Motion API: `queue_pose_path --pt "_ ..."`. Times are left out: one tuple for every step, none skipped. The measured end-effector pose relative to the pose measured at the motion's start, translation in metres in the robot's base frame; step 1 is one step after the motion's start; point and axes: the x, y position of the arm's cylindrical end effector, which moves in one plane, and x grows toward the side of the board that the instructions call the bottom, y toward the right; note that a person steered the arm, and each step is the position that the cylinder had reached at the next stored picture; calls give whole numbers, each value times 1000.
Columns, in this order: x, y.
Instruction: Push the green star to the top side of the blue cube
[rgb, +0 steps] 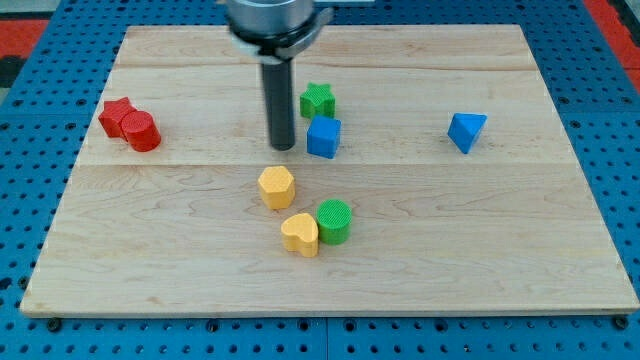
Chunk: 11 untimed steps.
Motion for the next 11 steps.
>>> queue_pose_path --pt "-11 40" --pt "-29 17" --pt "-30 111" --pt "-3 110" --pt "1 61" --pt "-29 -30" --pt "-78 -12" --pt "-89 30" --pt "-79 125" --pt "-61 127" --pt "-61 20"
